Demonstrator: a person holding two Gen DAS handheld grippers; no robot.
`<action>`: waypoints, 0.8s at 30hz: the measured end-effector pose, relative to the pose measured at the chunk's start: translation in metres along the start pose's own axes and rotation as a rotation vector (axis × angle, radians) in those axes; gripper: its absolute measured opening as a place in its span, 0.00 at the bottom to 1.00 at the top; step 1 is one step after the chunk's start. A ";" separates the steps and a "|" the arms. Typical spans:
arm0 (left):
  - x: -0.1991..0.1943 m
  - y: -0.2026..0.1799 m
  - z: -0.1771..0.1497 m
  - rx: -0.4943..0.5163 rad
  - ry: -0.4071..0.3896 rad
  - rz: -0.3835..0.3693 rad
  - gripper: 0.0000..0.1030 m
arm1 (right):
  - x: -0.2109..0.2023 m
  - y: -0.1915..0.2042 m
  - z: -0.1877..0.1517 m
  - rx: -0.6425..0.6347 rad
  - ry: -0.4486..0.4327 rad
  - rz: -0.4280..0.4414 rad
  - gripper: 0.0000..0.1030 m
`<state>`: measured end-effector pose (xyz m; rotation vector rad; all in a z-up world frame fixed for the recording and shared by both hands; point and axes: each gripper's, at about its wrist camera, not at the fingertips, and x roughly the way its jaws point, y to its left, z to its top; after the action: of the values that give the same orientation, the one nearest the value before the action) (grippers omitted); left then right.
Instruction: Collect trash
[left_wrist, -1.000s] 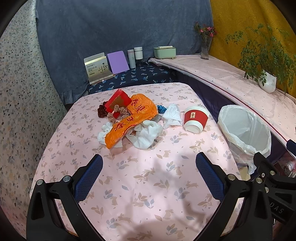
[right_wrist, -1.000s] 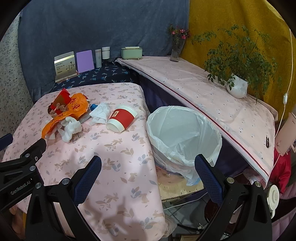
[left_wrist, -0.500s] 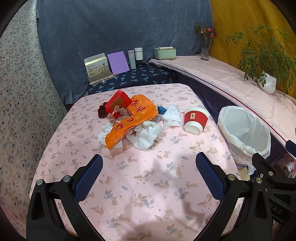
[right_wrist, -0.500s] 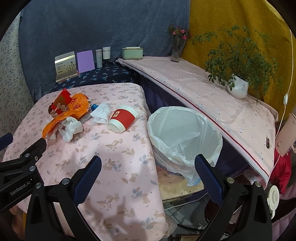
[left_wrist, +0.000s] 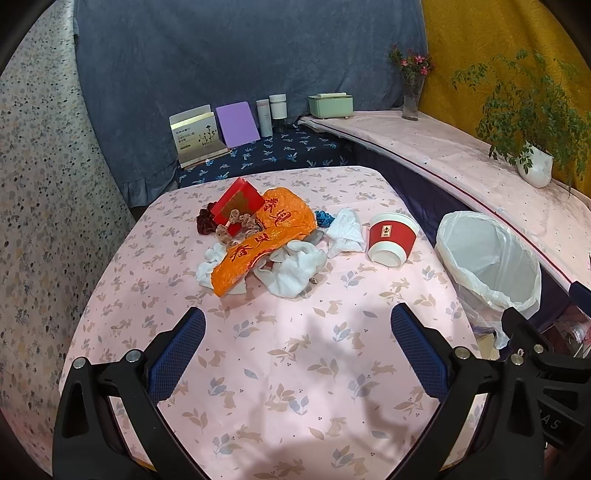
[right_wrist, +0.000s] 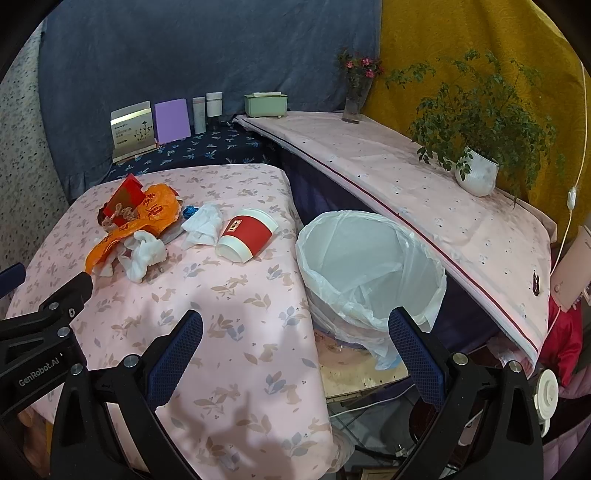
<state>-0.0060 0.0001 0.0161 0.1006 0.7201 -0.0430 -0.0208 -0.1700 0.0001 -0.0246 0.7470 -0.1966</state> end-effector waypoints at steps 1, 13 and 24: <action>0.000 0.000 0.000 0.000 -0.001 0.002 0.93 | 0.000 0.000 0.000 0.001 0.000 0.001 0.94; -0.001 0.001 -0.002 0.004 -0.006 0.003 0.93 | 0.001 0.003 0.000 0.001 -0.005 0.000 0.94; -0.001 0.000 -0.003 0.007 -0.004 0.000 0.93 | 0.001 0.002 0.001 0.002 -0.008 0.000 0.94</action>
<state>-0.0085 0.0000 0.0146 0.1074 0.7163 -0.0454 -0.0190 -0.1680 -0.0006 -0.0235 0.7392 -0.1974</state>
